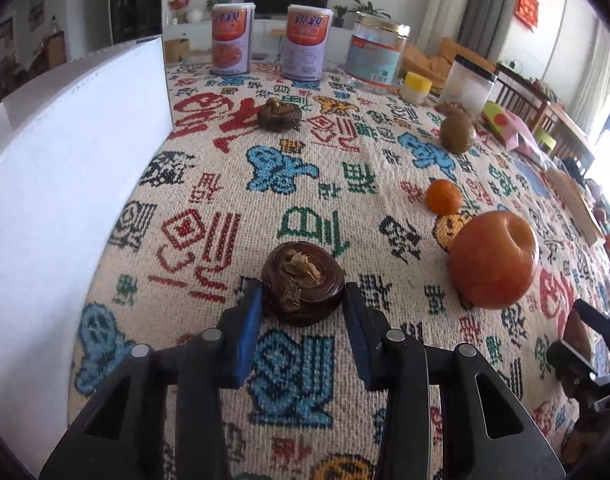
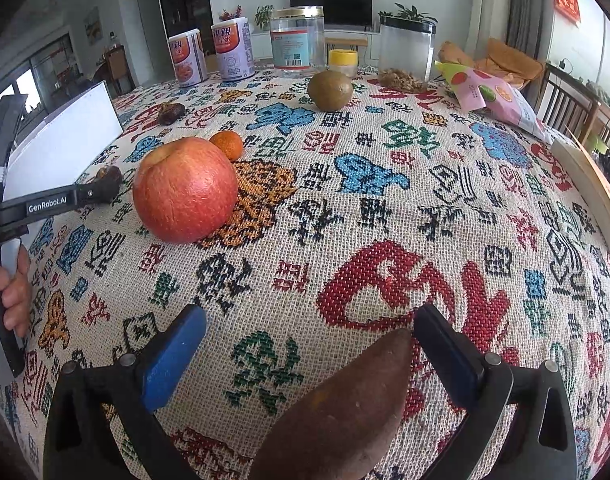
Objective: Organize fruits
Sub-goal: 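Grasp a dark brown dried fruit with the left gripper while the right grips the sweet potato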
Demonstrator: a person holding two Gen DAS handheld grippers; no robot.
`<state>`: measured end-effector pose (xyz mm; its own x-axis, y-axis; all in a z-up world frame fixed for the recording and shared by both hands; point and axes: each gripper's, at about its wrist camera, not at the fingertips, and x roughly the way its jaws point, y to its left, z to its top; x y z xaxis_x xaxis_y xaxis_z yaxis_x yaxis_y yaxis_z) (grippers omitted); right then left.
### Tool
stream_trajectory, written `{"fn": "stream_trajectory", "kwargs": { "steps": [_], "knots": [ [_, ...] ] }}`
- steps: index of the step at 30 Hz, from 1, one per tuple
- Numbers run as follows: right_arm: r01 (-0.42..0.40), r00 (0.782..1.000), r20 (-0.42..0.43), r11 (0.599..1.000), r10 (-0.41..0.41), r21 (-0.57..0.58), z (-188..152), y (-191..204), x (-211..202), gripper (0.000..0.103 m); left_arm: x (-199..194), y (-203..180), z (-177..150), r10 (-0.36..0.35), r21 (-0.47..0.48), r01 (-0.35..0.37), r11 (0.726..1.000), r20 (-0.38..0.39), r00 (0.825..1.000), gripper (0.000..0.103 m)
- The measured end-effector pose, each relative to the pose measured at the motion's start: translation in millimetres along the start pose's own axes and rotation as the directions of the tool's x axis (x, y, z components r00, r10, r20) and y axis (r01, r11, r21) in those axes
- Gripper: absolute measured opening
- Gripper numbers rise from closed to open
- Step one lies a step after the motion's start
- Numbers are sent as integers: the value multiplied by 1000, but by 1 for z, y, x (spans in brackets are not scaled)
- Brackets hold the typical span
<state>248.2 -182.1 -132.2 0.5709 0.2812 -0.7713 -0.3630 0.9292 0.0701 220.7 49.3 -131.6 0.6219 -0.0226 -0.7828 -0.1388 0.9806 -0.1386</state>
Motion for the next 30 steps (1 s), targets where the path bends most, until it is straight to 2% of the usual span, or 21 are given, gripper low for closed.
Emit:
{"fn": "stream_trajectory", "kwargs": {
  "steps": [2, 4, 6, 8, 10, 12, 15, 20, 24, 27, 28, 30],
  "knots": [
    [-59, 992, 116, 998, 54, 39, -12, -4, -29, 103, -15, -7, -17, -33, 48, 34, 998, -17, 999, 41],
    [-83, 982, 177, 995, 71, 63, -26, -7, -51, 103, -29, -12, -32, -55, 86, 57, 995, -23, 998, 41],
    [-49, 985, 171, 996, 36, 74, -35, -9, -62, 103, -37, -13, -43, -64, 106, 66, 992, -25, 998, 42],
    [-28, 987, 158, 993, 10, 112, -43, -16, -67, 103, -41, -11, -51, -44, 120, 45, 992, -13, 999, 47],
    [-30, 986, 166, 985, 2, 169, -46, -25, -73, 103, -41, -8, -56, -17, 123, 17, 992, 0, 1000, 69],
    [-10, 982, 188, 977, -31, 211, -48, -31, -80, 103, -41, -5, -58, -5, 119, 4, 993, 7, 1000, 76],
    [-13, 982, 188, 967, -36, 255, -51, -36, -83, 103, -40, -4, -58, -10, 120, 9, 993, 8, 1000, 79],
    [-50, 989, 149, 965, 11, 258, -52, -34, -74, 103, -36, -13, -60, 21, 168, -20, 986, -4, 1000, 85],
    [-81, 990, 136, 948, 40, 308, -57, -43, -70, 103, -36, -10, -60, -11, 156, 12, 988, -8, 1000, 89],
    [-102, 989, 139, 927, 55, 361, -60, -54, -70, 103, -36, -12, -60, -9, 165, 11, 986, -11, 1000, 91],
    [-114, 987, 145, 920, 63, 376, -61, -57, -70, 103, -37, -11, -60, -24, 163, 26, 986, -12, 1000, 91],
    [-177, 978, 179, 888, 109, 425, -64, -66, -73, 103, -44, 1, -57, -121, 113, 123, 986, -25, 992, 91]
  ]
}}
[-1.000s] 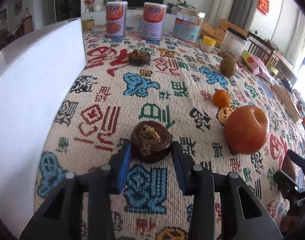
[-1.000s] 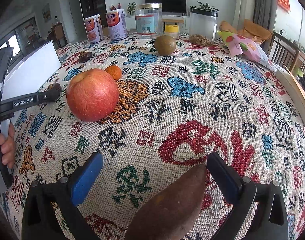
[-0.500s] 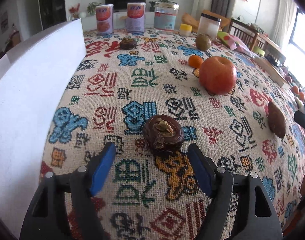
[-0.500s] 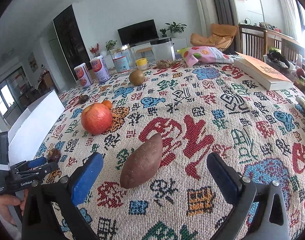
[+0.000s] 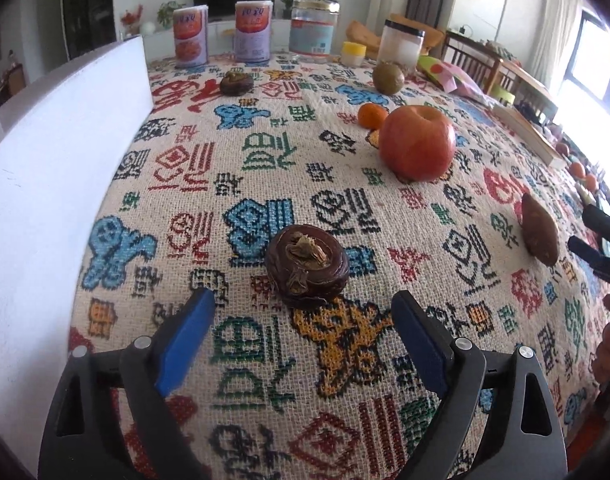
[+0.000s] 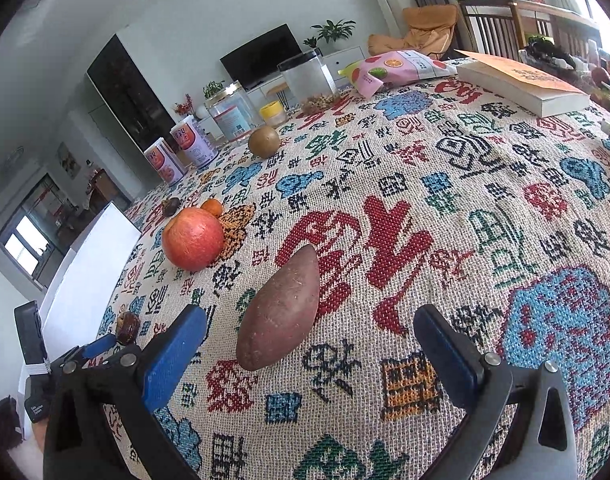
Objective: Organize fruits
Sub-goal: 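Grasp a dark brown dried fruit with the left gripper while the right grips the sweet potato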
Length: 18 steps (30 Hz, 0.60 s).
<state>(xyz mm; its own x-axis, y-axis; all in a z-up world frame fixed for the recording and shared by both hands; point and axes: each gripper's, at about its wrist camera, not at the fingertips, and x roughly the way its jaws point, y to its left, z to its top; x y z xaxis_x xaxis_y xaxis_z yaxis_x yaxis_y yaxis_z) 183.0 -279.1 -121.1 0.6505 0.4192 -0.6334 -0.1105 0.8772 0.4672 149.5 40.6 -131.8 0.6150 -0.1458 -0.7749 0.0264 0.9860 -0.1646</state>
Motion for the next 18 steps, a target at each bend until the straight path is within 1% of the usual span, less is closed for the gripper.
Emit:
{"fn": "stream_trajectory", "kwargs": {
  "steps": [1, 2, 3, 4, 5, 6, 8, 9, 10, 11, 12, 13, 15, 16, 18],
  "knots": [
    [-64, 998, 4, 996, 64, 65, 1, -8, -4, 103, -6, 8, 0, -58, -37, 58, 998, 8, 998, 91],
    [-128, 992, 4, 982, 129, 142, 0, -18, -7, 102, -13, 14, 0, -94, -64, 95, 993, 28, 995, 91],
    [-176, 984, 0, 960, 180, 217, 0, -26, -11, 102, -19, 17, 0, -95, -67, 98, 993, 47, 994, 91],
    [-201, 977, -9, 941, 212, 273, -1, -33, -14, 101, -23, 16, -1, -78, -46, 81, 996, 59, 995, 91],
    [-206, 975, -19, 931, 222, 300, -1, -36, -17, 101, -23, 12, 0, -56, -9, 57, 998, 62, 996, 91],
    [-199, 975, -32, 930, 219, 310, 0, -36, -19, 100, -22, 6, 1, -32, 34, 30, 999, 60, 998, 90],
    [-183, 974, -65, 926, 216, 331, 4, -35, -19, 93, -13, -6, 4, 33, 99, -37, 994, 44, 999, 87],
    [-170, 972, -93, 918, 217, 357, 8, -34, -16, 90, -7, -11, 6, 51, 115, -55, 992, 36, 998, 78],
    [-152, 970, -120, 910, 213, 385, 12, -34, -12, 82, -1, -14, 9, 68, 120, -70, 990, 21, 997, 67],
    [-124, 968, -150, 905, 200, 407, 16, -32, -9, 75, 5, -16, 12, 79, 114, -79, 990, 3, 997, 63],
    [-83, 966, -188, 905, 176, 417, 22, -29, -4, 73, 12, -14, 14, 80, 98, -78, 992, -18, 997, 49],
    [-58, 963, -218, 909, 160, 412, 27, -23, 0, 72, 14, -14, 16, 91, 85, -90, 992, -16, 996, 43],
    [-8, 952, -282, 936, 115, 353, 38, -6, 11, 71, 15, -14, 17, 99, 70, -98, 993, -13, 995, 43],
    [21, 949, -305, 947, 82, 321, 41, 2, 16, 71, 14, -14, 17, 92, 59, -91, 994, -11, 996, 42],
    [83, 934, -356, 961, 18, 265, 43, 16, 32, 69, 7, -13, 14, 70, 38, -70, 997, -8, 997, 42]
  ]
}}
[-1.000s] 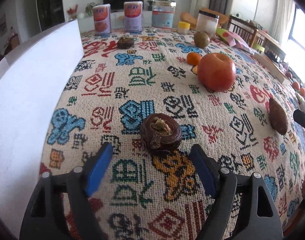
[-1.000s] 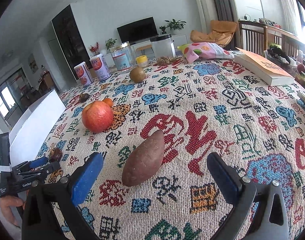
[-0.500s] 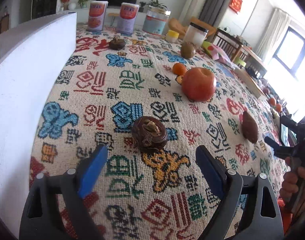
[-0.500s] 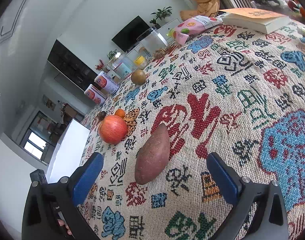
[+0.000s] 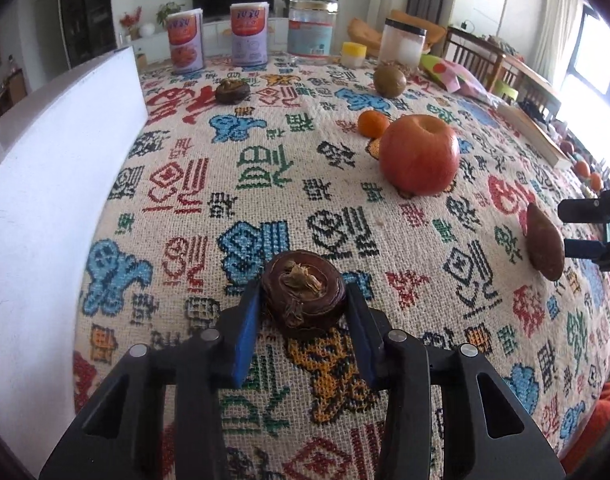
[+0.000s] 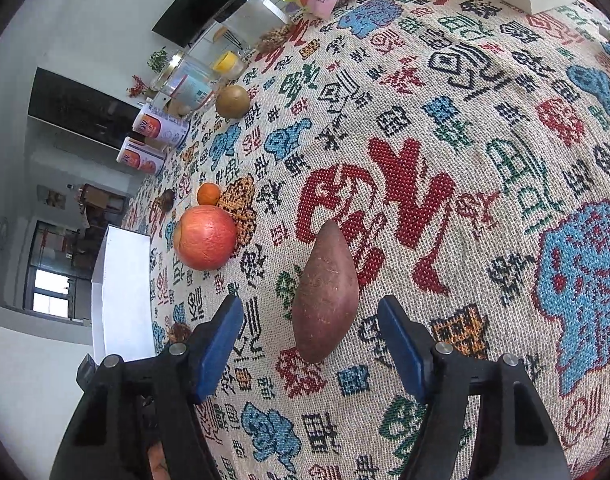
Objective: Organize fruits
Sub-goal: 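Grasp a dark brown dried fruit with the left gripper while the right grips the sweet potato, then carry both fruits over the box and open both grippers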
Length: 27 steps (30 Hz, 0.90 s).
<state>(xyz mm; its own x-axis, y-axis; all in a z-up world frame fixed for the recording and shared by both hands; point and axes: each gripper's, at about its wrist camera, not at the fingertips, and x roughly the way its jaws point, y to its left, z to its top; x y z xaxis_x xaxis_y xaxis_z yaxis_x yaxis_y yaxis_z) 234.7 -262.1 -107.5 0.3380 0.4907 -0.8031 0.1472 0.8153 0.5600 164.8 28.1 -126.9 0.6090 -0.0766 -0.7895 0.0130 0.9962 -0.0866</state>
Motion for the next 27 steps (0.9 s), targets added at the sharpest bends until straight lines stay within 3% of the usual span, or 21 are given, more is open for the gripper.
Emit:
{"fn": "stream_trajectory", "kwargs": {
  "steps": [2, 4, 7, 11, 14, 17, 22, 24, 27],
  "knots": [
    [73, 996, -43, 996, -75, -41, 0, 12, 17, 56, -10, 0, -3, -1, -8, 1, 1000, 12, 1000, 42],
    [191, 978, -65, 974, -199, -121, -5, 22, 33, 42, -23, 2, -6, -22, -21, 22, 1000, 22, 1000, 42],
    [201, 973, -82, 968, -214, -151, -12, 25, 38, 41, -52, 9, -10, -81, -60, 84, 995, 45, 996, 42],
    [9, 998, -64, 995, -16, -98, -24, 17, 17, 41, -102, 17, -14, -177, -101, 186, 977, 89, 980, 42],
    [-187, 981, -60, 982, 185, -38, -39, 16, -2, 41, -142, 21, -19, -245, -113, 258, 959, 118, 962, 42],
    [-364, 928, -78, 931, 364, 16, -55, 29, -12, 41, -183, 31, -20, -312, -151, 333, 931, 145, 939, 42],
    [-580, 804, -152, 814, 575, 9, -79, 101, -12, 41, -252, 74, -13, -346, -224, 396, 891, 231, 909, 42],
    [-642, 755, -200, 766, 624, -31, -92, 145, -11, 41, -273, 102, -10, -303, -270, 373, 888, 266, 915, 42],
    [-714, 687, -284, 694, 669, -92, -114, 213, -3, 41, -289, 147, -14, -188, -352, 288, 890, 292, 938, 42]
  ]
}}
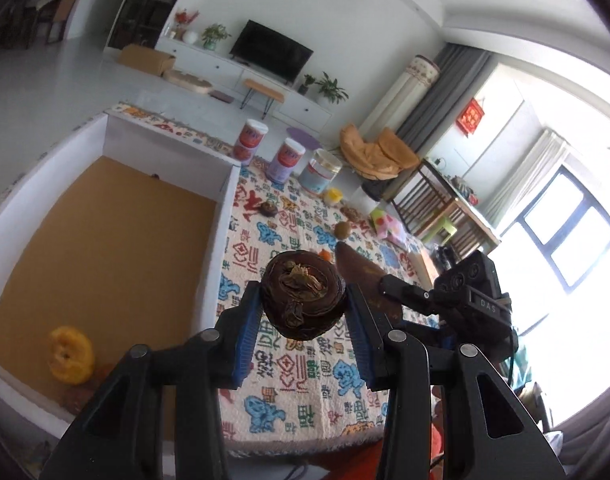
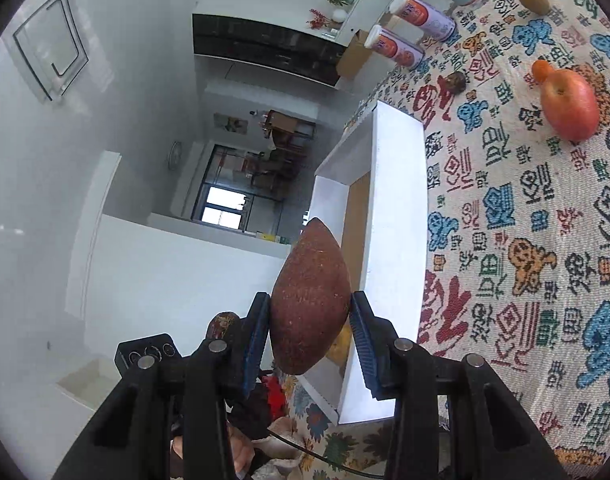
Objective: Organize fruits
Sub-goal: 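Carry both fruits over the box and open both grippers, then return both tools from the box to the table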
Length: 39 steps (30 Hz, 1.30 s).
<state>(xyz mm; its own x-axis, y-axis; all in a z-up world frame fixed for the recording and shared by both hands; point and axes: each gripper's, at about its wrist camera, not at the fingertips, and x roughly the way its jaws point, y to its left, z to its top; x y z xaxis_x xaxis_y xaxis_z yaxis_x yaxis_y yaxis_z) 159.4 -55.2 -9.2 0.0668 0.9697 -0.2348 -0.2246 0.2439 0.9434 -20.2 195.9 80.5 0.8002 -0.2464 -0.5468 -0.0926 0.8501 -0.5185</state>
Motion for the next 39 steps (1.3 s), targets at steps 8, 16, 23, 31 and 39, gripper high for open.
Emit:
{"fn": "stream_trajectory", "kwargs": {
  "steps": [8, 16, 23, 31, 39],
  "knots": [
    [171, 959, -167, 938, -228, -301, -23, 47, 154, 41, 24, 122, -6, 314, -226, -322, 919, -75, 947, 42],
    [354, 842, -168, 759, -513, -546, -61, 34, 223, 41, 59, 161, -28, 388, -274, -424, 863, -178, 904, 43],
    [376, 831, -107, 694, -545, -614, -70, 34, 211, 46, 57, 142, -27, 433, -231, -449, 863, -120, 893, 79],
    [560, 807, 245, 562, -538, -609, -61, 38, 103, 97, 62, 71, -22, 402, -90, -401, 912, -7, 916, 84],
    [902, 430, 458, 399, -778, -168, -13, -79, -47, 98, 134, -68, -64, 194, 220, -175, 960, -67, 979, 92]
  ]
}}
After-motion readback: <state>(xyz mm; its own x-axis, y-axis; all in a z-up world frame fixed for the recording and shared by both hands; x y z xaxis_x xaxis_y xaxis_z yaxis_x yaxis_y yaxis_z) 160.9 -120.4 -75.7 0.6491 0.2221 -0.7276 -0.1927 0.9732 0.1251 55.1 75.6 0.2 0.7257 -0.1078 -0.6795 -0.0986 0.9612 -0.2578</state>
